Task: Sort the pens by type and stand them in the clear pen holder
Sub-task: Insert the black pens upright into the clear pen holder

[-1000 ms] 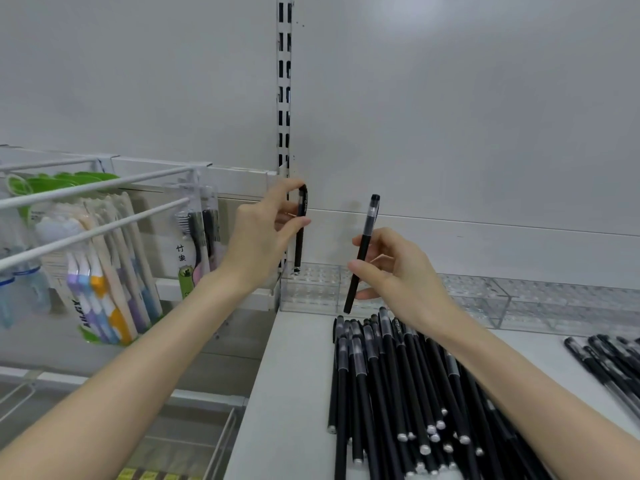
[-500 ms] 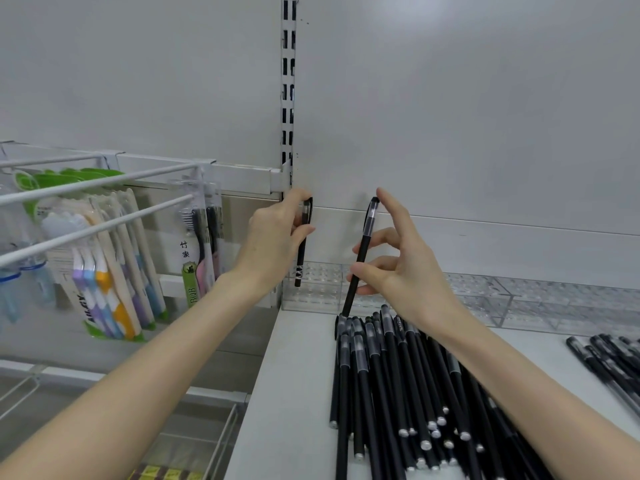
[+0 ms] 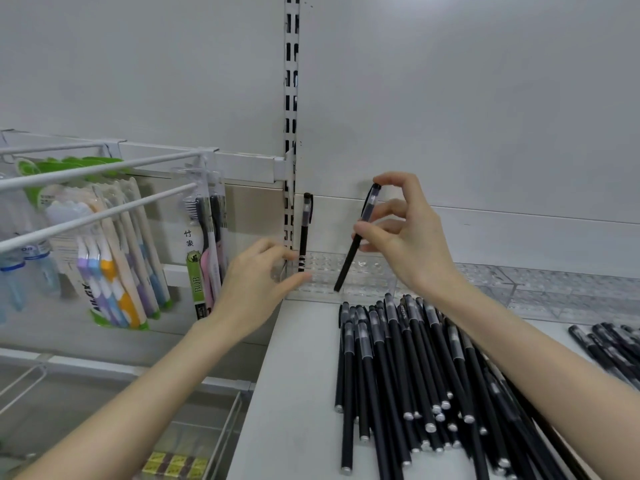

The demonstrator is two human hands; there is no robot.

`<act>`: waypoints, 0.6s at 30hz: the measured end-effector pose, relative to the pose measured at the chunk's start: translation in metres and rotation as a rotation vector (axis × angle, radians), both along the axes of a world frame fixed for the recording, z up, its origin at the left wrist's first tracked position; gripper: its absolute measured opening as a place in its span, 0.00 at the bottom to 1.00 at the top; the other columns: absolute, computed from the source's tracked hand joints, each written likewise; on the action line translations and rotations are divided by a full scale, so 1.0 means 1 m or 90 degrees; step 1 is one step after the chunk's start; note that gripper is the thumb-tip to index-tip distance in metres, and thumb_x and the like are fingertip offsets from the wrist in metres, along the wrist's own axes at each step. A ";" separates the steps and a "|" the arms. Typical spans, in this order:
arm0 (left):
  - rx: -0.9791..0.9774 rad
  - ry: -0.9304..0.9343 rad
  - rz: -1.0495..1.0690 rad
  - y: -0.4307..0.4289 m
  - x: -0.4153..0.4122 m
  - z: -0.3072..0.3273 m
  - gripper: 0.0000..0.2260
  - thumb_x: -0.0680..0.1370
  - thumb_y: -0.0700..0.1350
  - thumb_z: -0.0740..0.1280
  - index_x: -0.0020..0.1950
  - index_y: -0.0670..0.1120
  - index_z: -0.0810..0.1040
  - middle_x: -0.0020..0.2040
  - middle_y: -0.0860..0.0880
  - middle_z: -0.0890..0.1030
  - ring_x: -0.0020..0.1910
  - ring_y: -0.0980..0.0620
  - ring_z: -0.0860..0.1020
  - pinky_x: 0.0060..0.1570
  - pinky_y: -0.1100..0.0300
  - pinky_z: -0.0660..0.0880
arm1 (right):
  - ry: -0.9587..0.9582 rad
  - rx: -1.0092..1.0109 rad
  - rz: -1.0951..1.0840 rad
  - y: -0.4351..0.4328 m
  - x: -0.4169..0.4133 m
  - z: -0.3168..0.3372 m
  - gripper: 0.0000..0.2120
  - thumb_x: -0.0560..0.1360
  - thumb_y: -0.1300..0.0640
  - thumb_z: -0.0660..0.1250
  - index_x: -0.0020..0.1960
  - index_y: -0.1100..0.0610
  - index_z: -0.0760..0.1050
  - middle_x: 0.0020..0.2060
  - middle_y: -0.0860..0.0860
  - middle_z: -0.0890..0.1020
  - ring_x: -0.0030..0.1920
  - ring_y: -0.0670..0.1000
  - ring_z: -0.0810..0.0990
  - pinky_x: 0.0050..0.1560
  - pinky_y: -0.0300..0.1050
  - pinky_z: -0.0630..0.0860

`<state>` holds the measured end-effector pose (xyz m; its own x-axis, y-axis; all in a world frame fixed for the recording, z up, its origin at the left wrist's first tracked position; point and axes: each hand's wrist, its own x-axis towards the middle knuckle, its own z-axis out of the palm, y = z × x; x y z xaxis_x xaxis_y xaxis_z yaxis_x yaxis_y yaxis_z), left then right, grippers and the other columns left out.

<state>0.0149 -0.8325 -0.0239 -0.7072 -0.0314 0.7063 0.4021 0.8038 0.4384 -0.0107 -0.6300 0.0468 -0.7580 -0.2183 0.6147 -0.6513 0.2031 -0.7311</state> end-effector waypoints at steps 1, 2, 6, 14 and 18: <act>0.025 -0.006 -0.018 -0.001 -0.001 -0.004 0.13 0.70 0.50 0.73 0.50 0.43 0.83 0.48 0.49 0.80 0.44 0.54 0.78 0.48 0.64 0.76 | 0.011 -0.004 -0.002 -0.004 -0.004 0.003 0.22 0.72 0.67 0.70 0.58 0.49 0.66 0.38 0.51 0.77 0.36 0.52 0.82 0.41 0.50 0.83; 0.047 0.003 -0.025 0.000 -0.001 -0.006 0.11 0.70 0.47 0.74 0.49 0.42 0.83 0.47 0.48 0.81 0.43 0.57 0.78 0.46 0.71 0.74 | 0.023 -0.009 -0.006 -0.009 -0.007 0.005 0.22 0.72 0.66 0.70 0.58 0.49 0.66 0.38 0.49 0.76 0.35 0.52 0.82 0.42 0.51 0.82; 0.095 0.042 -0.024 0.002 -0.005 -0.012 0.07 0.70 0.38 0.74 0.46 0.39 0.83 0.44 0.46 0.82 0.41 0.65 0.76 0.40 0.78 0.70 | 0.056 -0.048 -0.021 -0.026 -0.017 0.013 0.21 0.71 0.65 0.71 0.57 0.50 0.68 0.40 0.48 0.75 0.35 0.51 0.82 0.45 0.54 0.82; 0.088 0.057 -0.057 0.001 -0.006 -0.014 0.08 0.70 0.40 0.74 0.47 0.38 0.83 0.45 0.46 0.82 0.40 0.57 0.78 0.40 0.78 0.71 | 0.109 -0.011 -0.062 -0.034 -0.033 0.008 0.20 0.72 0.65 0.71 0.58 0.52 0.68 0.40 0.46 0.75 0.38 0.52 0.81 0.46 0.54 0.80; 0.112 0.074 -0.056 0.003 -0.006 -0.015 0.08 0.71 0.42 0.72 0.47 0.40 0.84 0.45 0.50 0.80 0.42 0.69 0.77 0.43 0.77 0.71 | 0.136 0.059 -0.046 -0.043 -0.036 0.001 0.17 0.72 0.65 0.71 0.58 0.56 0.71 0.41 0.48 0.76 0.41 0.52 0.80 0.47 0.51 0.80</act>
<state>0.0087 -0.8299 -0.0389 -0.6265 -0.1031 0.7725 0.5235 0.6787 0.5151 -0.0469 -0.6727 0.0476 -0.6289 -0.2310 0.7424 -0.7703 0.3142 -0.5549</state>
